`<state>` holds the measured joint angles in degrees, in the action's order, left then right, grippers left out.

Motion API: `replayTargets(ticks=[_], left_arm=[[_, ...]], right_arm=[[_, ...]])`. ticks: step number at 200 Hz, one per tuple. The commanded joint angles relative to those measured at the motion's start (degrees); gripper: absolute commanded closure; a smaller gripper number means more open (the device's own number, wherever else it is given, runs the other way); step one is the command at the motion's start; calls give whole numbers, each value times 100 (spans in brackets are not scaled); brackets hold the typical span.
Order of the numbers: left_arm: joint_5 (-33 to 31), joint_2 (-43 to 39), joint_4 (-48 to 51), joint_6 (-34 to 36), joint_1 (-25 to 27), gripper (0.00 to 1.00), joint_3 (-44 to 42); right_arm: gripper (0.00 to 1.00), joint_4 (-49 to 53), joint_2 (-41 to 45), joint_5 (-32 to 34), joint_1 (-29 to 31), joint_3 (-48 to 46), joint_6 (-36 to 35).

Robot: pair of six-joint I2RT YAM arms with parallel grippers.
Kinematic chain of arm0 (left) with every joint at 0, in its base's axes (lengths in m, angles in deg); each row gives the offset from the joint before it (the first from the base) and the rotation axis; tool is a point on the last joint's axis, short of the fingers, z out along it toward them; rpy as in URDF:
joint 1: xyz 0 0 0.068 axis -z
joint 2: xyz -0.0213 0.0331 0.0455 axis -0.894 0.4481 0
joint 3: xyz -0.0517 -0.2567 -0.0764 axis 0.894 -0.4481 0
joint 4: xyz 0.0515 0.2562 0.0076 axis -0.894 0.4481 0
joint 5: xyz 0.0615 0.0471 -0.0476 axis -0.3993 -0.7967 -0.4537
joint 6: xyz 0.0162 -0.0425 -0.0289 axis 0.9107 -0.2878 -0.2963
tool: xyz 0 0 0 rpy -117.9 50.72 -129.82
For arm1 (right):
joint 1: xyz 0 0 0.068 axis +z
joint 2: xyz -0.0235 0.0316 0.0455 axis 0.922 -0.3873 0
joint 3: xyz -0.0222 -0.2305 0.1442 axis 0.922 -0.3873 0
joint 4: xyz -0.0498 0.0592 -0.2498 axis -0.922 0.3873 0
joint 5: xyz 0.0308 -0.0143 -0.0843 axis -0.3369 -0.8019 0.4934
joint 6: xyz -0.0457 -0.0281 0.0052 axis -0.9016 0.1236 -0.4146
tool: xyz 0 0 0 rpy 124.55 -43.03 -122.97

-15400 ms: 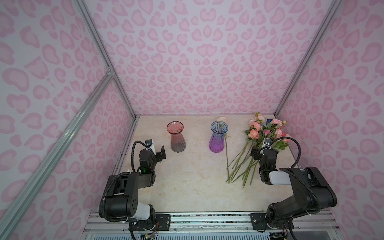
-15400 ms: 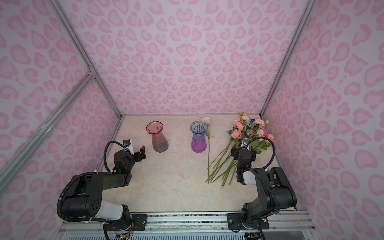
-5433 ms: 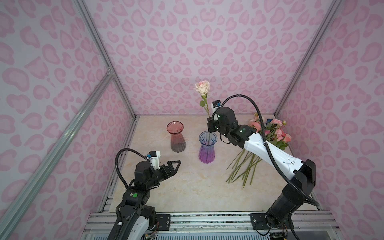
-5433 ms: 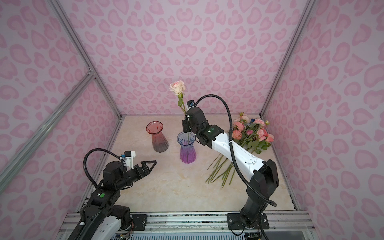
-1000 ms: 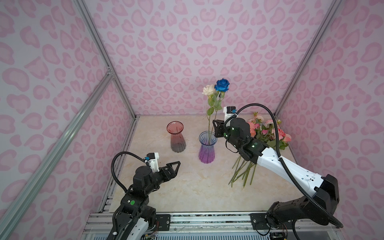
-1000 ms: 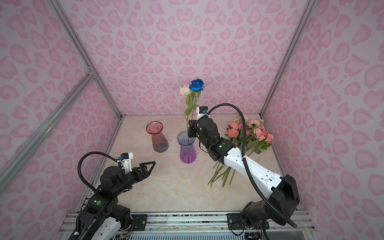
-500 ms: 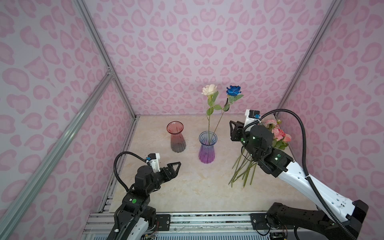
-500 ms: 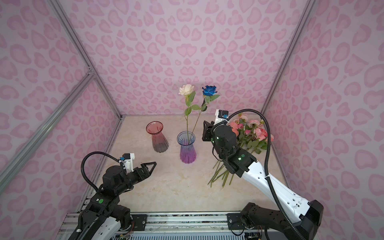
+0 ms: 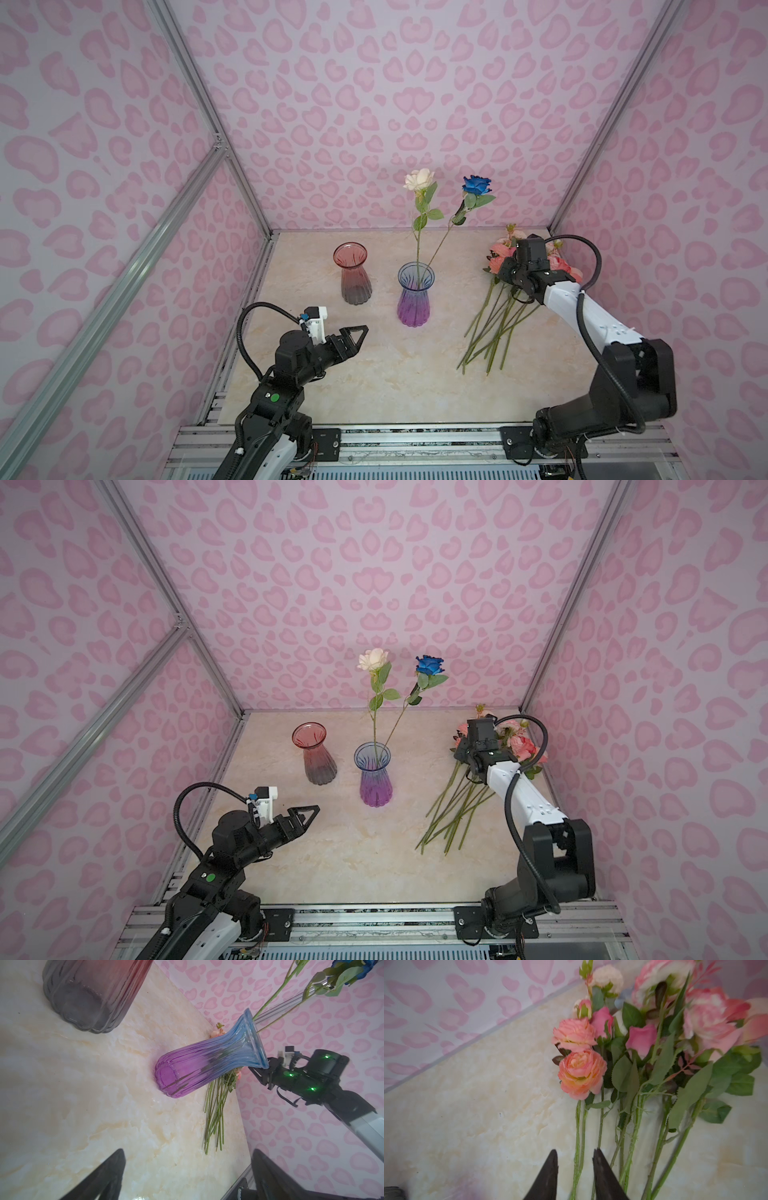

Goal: Arrange the flowers into the vase
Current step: 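Move the right gripper back down to the pink rose pile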

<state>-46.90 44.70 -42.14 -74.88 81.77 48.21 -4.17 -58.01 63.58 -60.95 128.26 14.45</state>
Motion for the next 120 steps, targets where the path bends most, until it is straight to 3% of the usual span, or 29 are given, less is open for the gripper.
replayTargets(ticks=[1,41,81,96,120], left_arm=[[110,14,-321,-74,41,5,-19],[-1,-189,-185,-84,51,4,-56],[-147,-210,-156,-59,50,4,-25],[-166,-101,-183,-31,51,4,19],[-129,125,-191,26,51,4,177]], right_arm=[[69,402,-754,-503,-70,265,118],[75,600,-1935,-703,-56,895,71],[79,592,-2325,-757,-64,1062,18],[95,484,-2332,-802,-48,1053,10],[100,235,-1898,-857,27,785,51]])
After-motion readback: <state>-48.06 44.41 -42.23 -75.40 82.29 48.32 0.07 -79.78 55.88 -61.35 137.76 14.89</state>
